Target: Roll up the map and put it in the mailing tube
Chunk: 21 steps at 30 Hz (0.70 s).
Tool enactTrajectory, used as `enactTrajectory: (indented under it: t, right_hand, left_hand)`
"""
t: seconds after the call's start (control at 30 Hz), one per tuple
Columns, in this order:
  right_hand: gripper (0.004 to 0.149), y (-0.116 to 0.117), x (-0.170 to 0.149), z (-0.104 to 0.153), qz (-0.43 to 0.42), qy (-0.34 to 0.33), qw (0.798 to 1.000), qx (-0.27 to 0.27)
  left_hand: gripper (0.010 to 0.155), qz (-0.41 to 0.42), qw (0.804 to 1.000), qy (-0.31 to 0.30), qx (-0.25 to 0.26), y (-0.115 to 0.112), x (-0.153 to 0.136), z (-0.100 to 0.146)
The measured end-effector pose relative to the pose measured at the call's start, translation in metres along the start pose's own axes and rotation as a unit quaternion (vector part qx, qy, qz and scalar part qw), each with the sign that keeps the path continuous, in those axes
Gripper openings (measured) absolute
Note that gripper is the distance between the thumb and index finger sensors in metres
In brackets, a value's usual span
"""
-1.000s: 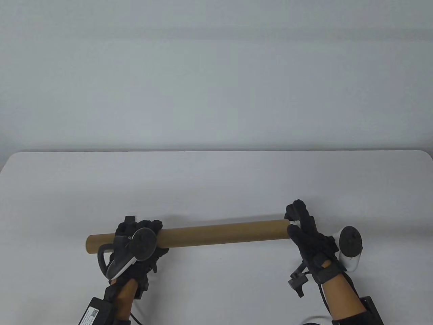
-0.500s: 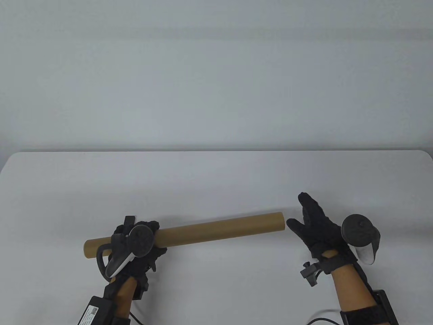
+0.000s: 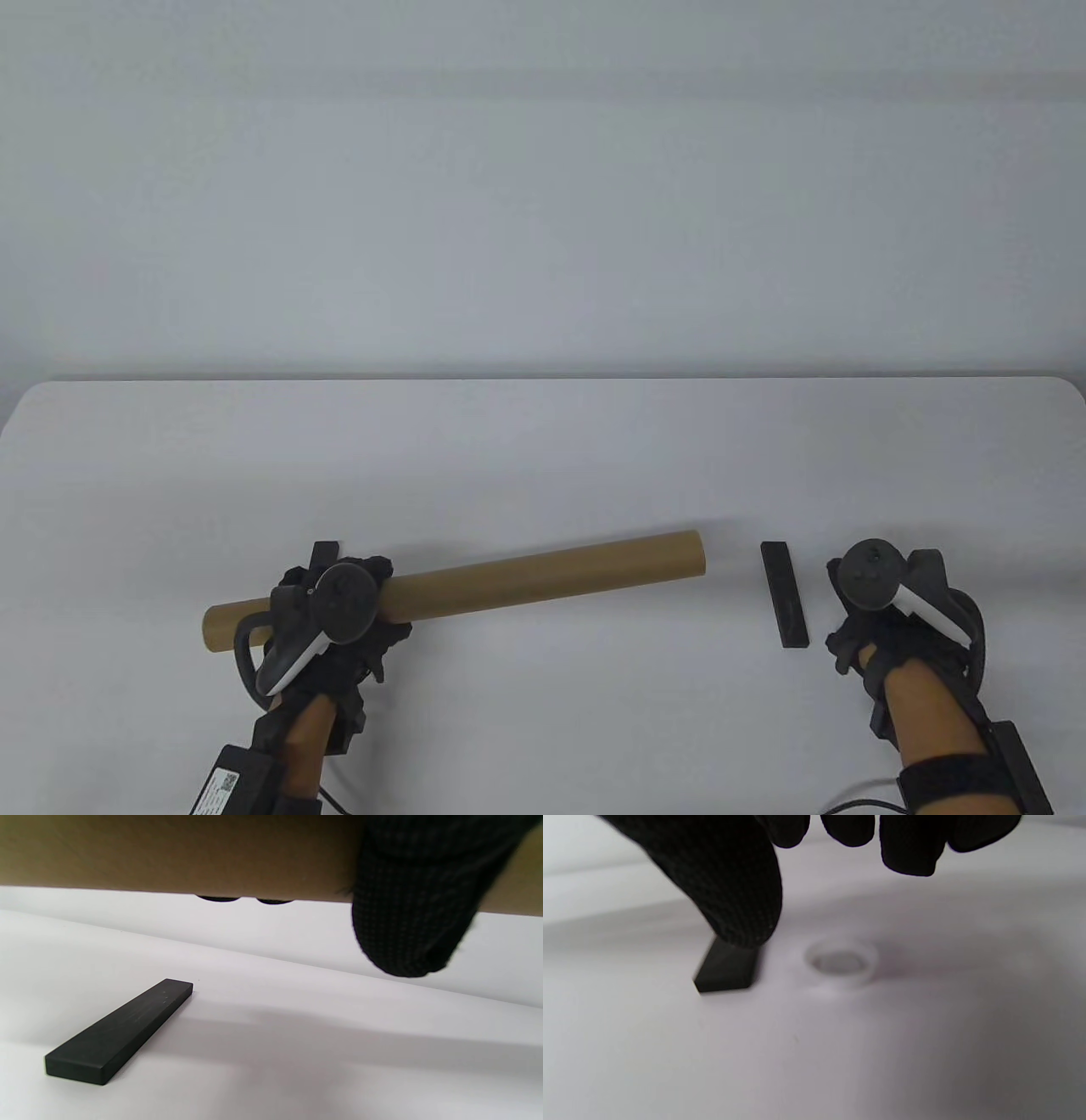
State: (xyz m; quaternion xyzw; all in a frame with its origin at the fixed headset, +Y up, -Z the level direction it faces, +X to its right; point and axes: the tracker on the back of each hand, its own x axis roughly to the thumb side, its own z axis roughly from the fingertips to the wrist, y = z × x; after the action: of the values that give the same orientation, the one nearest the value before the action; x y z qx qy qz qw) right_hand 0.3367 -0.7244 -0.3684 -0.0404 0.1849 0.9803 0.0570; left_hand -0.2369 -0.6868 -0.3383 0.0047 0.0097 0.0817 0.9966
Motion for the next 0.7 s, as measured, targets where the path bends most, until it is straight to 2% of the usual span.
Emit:
enactTrajectory:
  t: [0.27, 0.53, 0.7]
  right_hand:
    - [0.083, 0.027, -0.012, -0.015, -0.016, 0.022, 0.999, 0.026]
    - [0.064, 0.028, -0.01, -0.016, -0.004, 0.025, 0.999, -0.038]
    - [0.062, 0.028, -0.01, -0.016, -0.002, 0.021, 0.999, -0.046]
  left_hand:
    - [0.073, -0.01, 1.0, -0.003, -0.005, -0.002, 0.002, -0.001]
    - [0.073, -0.011, 1.0, -0.004, -0.009, -0.003, 0.003, -0.001]
    - [0.073, -0.012, 1.0, -0.005, -0.008, -0.003, 0.004, -0.001]
